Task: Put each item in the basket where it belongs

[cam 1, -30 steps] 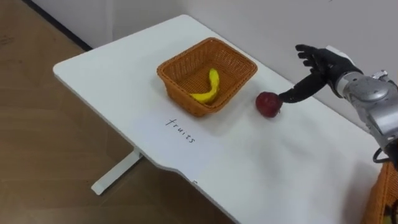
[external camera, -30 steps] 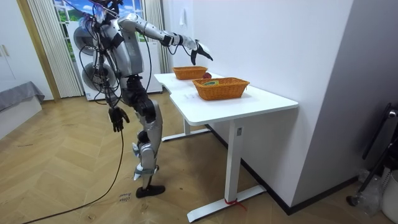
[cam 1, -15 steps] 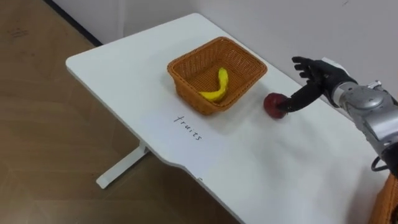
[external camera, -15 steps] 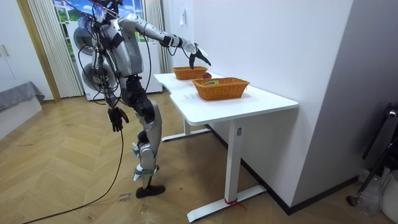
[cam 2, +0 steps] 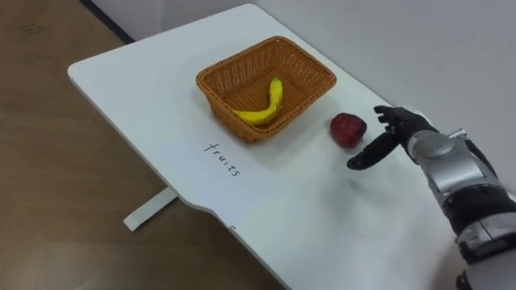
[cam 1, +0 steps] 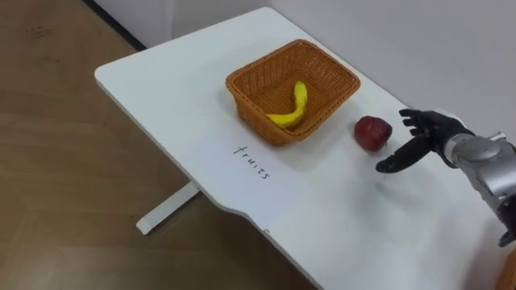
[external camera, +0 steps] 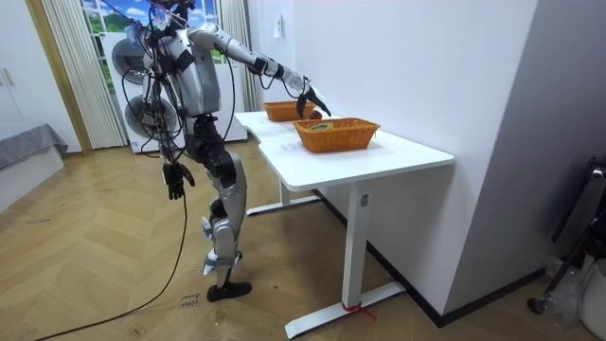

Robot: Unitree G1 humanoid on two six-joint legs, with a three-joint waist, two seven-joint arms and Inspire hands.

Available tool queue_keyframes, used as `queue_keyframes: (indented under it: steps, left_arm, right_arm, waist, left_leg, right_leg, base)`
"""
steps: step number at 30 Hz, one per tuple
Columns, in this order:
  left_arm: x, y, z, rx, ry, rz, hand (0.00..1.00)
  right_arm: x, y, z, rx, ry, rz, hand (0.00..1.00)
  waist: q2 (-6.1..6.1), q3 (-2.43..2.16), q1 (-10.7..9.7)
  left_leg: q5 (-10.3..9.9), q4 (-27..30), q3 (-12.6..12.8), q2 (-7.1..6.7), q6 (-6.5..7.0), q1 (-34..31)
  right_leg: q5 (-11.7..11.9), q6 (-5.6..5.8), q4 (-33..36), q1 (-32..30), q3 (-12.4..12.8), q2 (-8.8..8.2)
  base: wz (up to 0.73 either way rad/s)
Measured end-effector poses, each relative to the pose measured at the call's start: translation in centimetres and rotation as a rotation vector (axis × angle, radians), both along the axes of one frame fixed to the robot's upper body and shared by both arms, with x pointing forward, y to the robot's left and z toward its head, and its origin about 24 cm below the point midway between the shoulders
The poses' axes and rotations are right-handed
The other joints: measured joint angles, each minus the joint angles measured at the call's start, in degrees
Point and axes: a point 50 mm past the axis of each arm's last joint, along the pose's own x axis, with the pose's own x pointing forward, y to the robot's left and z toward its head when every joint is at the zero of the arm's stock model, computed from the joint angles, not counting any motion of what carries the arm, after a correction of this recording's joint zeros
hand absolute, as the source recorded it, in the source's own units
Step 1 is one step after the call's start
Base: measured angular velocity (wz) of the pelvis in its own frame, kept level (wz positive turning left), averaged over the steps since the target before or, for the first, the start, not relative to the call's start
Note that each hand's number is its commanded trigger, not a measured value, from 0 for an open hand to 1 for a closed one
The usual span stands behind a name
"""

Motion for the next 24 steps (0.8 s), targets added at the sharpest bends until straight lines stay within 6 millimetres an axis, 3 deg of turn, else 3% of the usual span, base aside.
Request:
queue_keyframes:
  steps: [2, 9, 11, 14, 18, 24]
  left_arm:
    - [0.3, 0.0, 0.0, 0.001, -0.009, -0.002, 0.0]
    - [1.9, -0.1, 0.0, 0.01, -0.051, -0.035, 0.0]
    - [2.4, 0.0, 0.1, 0.023, -0.061, -0.037, 0.0]
    - [2.5, 0.2, 0.2, 0.038, -0.055, -0.051, 0.0]
    - [2.5, 0.3, 0.2, 0.041, -0.073, -0.023, 0.0]
    - [2.8, 0.3, 0.3, 0.06, -0.092, -0.026, 0.0]
  right_arm:
    - [0.0, 0.0, 0.0, -0.003, -0.003, -0.004, 0.0]
    - [0.1, -0.1, -0.1, -0.017, -0.009, -0.033, 0.0]
    - [0.1, 0.0, -0.2, -0.021, -0.013, -0.038, 0.0]
    - [0.3, 0.3, -0.1, -0.02, -0.022, -0.036, 0.0]
    - [1.1, -0.1, 1.0, -0.056, -0.065, -0.074, 0.0]
    - [1.4, 0.0, 1.5, -0.096, -0.1, -0.064, 0.0]
  waist:
    - [0.2, 0.28, 0.0]
    - [-0.22, 0.44, 0.2]
    - [-0.91, 0.78, 0.5]
    - [-1.46, 0.82, 0.8]
    - [-1.21, 1.1, 0.6]
    - [-0.94, 1.14, 0.8]
  left_leg:
    - [-0.1, -0.1, 0.5, 0.25, -0.05, -0.3]
    - [-0.2, 0.7, 0.4, 0.5, -0.27, -3.2]
    - [-0.2, 0.9, 0.6, 0.78, -0.35, -4.3]
    - [-0.2, 0.9, 0.6, 0.8, -0.35, -5.0]
    - [-0.2, 1.0, 0.1, 0.68, -0.34, -5.4]
    - [-0.2, 1.7, -0.1, 0.62, -0.36, -6.9]
  right_leg:
    - [0.0, -0.01, 0.0, -0.4, 0.0, 0.12]
    - [0.1, -0.22, 0.1, -3.0, -0.1, 0.46]
    - [0.2, -0.32, 0.0, -4.2, -0.1, 0.56]
    - [0.2, -0.36, 0.0, -4.8, -0.3, 0.6]
    - [0.2, -0.36, 0.0, -4.9, -1.7, 0.57]
    - [0.2, -0.36, 0.1, -6.1, -1.9, 0.59]
  base:
    - [-0.05]
    - [-0.01]
    - [-0.04]
    - [0.01]
    - [0.09]
    - [0.01]
